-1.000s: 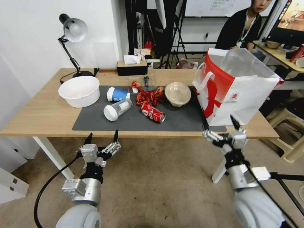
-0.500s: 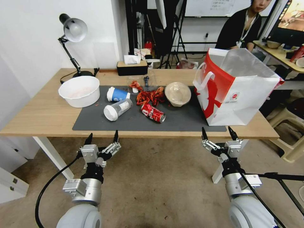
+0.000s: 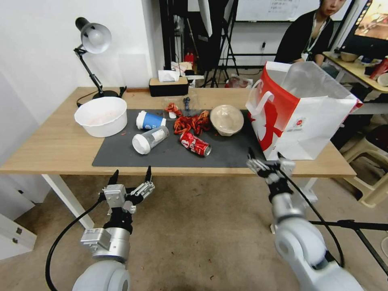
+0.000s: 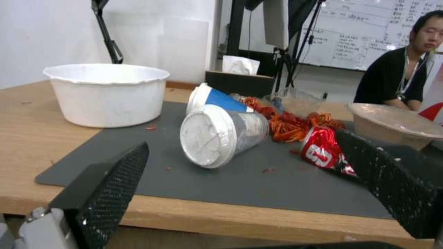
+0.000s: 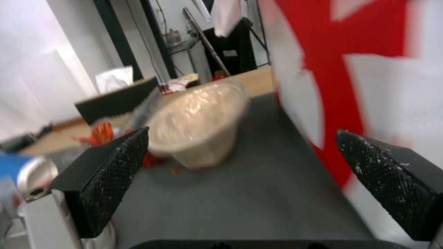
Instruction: Pick up the trash from the table and place it into the takeout bag.
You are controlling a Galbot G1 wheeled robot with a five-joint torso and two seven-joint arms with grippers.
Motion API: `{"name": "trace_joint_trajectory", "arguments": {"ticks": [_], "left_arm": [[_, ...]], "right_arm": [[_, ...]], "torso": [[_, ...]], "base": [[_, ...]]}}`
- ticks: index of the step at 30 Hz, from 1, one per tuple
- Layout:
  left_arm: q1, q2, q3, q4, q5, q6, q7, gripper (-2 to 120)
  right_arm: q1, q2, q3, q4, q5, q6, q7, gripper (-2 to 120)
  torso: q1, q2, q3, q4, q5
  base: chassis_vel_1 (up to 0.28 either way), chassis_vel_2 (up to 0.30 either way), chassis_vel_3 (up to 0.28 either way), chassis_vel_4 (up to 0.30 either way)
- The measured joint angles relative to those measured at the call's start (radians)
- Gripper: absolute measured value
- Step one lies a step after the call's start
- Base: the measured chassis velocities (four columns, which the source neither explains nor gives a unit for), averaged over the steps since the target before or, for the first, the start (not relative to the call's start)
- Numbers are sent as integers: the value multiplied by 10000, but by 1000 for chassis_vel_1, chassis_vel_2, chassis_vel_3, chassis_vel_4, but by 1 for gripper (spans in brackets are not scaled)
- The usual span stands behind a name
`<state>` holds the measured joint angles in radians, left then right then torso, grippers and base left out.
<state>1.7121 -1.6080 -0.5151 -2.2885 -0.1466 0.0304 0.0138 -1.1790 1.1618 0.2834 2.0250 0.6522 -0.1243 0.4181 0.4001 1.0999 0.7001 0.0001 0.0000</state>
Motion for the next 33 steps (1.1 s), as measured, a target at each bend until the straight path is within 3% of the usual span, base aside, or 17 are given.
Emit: {"name": "trace_joint_trajectory", "arguments": {"ticks": [8,11,21,24,33], "left_arm": [[65,0,-35,-51,20,-69,1,100],[115,0,-58,-95,37,-118,1,100],[122,0,-113,-107,39,-135,-1,100],[119,0,-129,-105,38,-138,-3,100],[110,0,-80,-29,18,-170,-6,100]], "right_arm": [[1450,149,-503,-963,1203,-214,411,100],[2665,501,-986,-2056,2638,-627,940,100],[3735,973,-1281,-3213,3421,-761,1276,99],[3820,1026,-1264,-3276,3545,-831,1331,93],[4010,1125,-1000,-3661,3921,-1218,1675,59]], "torso": [[-1,0,0,0,-1],[-1,-1,1,1,1],[0,-1,0,0,-1],[0,0,-1,-1,0],[-1,0,0,-2,0]], "base": [[0,0,0,0],[0,0,0,0],[0,0,0,0],[0,0,0,0],[0,0,0,0]]}}
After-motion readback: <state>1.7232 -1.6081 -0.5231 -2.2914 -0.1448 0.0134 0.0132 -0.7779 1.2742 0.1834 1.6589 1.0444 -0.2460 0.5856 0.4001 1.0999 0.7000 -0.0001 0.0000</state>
